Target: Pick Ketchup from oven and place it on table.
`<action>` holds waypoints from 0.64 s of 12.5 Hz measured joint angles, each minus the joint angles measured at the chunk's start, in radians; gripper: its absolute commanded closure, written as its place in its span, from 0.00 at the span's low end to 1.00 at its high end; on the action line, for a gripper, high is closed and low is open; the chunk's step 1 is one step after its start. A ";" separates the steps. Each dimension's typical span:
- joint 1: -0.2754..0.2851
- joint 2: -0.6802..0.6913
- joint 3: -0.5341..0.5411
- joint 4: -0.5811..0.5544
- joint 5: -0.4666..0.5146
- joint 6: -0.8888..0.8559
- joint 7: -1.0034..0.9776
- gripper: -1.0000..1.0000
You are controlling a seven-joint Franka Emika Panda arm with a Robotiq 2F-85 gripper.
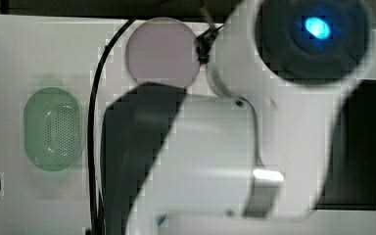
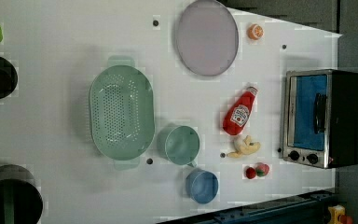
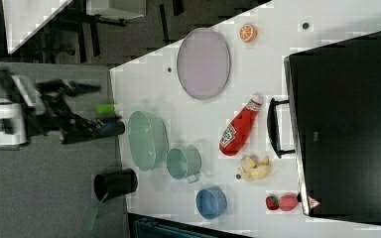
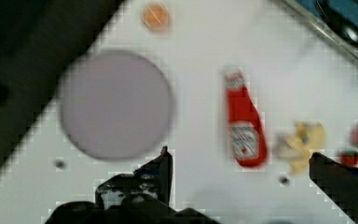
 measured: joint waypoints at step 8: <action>0.036 0.070 0.009 -0.007 -0.002 -0.040 0.014 0.00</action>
